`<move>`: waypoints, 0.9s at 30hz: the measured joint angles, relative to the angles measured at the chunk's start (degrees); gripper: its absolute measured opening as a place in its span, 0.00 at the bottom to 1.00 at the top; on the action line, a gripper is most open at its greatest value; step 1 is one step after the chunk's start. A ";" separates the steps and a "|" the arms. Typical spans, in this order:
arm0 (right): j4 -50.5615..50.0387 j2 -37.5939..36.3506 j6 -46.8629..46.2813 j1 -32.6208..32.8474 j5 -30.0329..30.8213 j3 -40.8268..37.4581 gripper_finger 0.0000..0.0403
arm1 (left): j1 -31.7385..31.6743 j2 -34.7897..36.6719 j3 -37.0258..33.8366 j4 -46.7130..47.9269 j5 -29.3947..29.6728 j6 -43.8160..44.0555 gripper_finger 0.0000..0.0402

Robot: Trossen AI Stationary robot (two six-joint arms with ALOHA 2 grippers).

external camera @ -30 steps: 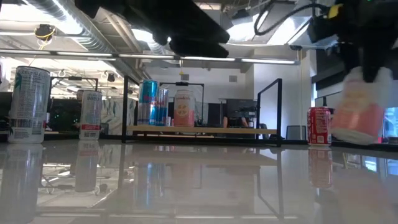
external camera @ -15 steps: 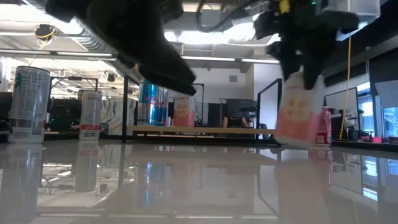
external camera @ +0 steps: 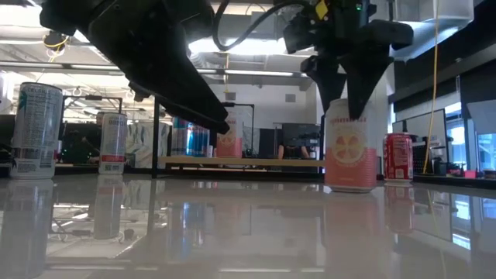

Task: Place canned beverage on shelf
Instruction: Put the pink and white soda can aligned with the other pink and white soda can on the shelf

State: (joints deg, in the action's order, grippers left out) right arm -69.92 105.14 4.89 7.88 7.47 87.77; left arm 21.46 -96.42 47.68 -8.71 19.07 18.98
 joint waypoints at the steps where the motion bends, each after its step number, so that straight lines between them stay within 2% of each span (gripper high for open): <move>1: 0.07 0.00 0.00 0.00 0.05 0.00 0.76 | 0.02 0.00 0.00 -0.03 0.01 0.00 0.80; 6: -2.26 -0.02 -0.97 0.01 -0.40 0.95 0.88 | -0.01 0.00 0.00 -1.03 0.17 -0.02 0.80; 10: -7.93 -0.85 -5.38 1.12 -1.04 4.55 0.90 | -0.01 0.00 0.00 -2.72 0.40 -0.07 0.80; 13: -10.86 -3.56 -8.71 4.11 1.20 6.06 0.91 | -0.01 0.00 0.00 -3.12 2.09 -0.07 0.80; 19: -10.43 -13.97 -18.60 13.58 11.48 1.72 0.91 | -0.01 -0.81 0.04 -7.89 7.41 -0.02 0.80; 24: -5.25 -23.89 -27.75 22.34 24.49 -10.09 0.91 | -0.51 -4.89 0.04 -16.96 9.53 -0.02 0.80; 27: -0.05 -29.64 -32.65 26.18 30.96 -19.41 0.91 | -1.24 -8.02 1.42 -19.33 12.91 0.25 0.80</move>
State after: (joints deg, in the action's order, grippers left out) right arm -69.97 75.50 -27.76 34.06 38.43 68.35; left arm 20.22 -104.45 49.10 -28.04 31.98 19.23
